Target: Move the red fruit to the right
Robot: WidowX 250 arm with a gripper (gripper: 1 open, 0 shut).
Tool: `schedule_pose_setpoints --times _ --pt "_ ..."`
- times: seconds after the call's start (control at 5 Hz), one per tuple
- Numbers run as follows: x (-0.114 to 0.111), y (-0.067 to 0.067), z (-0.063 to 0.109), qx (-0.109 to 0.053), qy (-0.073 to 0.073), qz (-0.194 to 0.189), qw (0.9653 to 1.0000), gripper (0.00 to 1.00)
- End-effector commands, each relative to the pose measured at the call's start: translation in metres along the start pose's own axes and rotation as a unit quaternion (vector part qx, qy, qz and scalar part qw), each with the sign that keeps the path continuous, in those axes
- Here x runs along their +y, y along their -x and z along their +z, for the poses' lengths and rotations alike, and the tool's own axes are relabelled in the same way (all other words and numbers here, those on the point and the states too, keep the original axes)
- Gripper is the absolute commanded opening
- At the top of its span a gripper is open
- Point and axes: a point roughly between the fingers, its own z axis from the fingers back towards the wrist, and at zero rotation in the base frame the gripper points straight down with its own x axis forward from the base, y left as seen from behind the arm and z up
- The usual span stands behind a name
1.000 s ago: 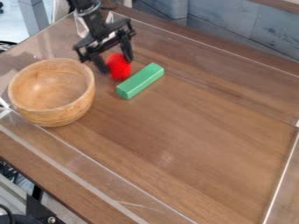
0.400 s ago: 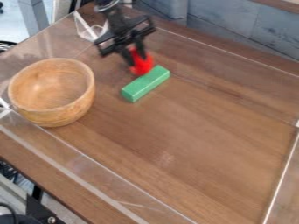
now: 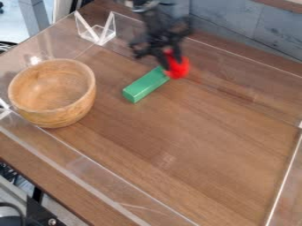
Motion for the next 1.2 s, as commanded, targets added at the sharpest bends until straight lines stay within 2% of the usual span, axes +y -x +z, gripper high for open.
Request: schedule_pose_setpoints --times 0.0,0.2,0.4,0.8,1.0 --pt "-0.03 0.001 0.011 -0.028 0.016 -0.036 0.9988 0.0" --pt "-0.033 0.002 0.003 -0.022 0.021 -0.06 0.9977 0.0" --pt "-0.025 0.002 -0.015 -0.021 0.009 -0.084 0.9962 0.0" --pt "-0.034 0.026 -0.063 -0.025 -0.017 -0.128 0.9913 0.0" --pt "-0.033 0.035 -0.064 -0.036 -0.035 -0.145 0.9882 0.0"
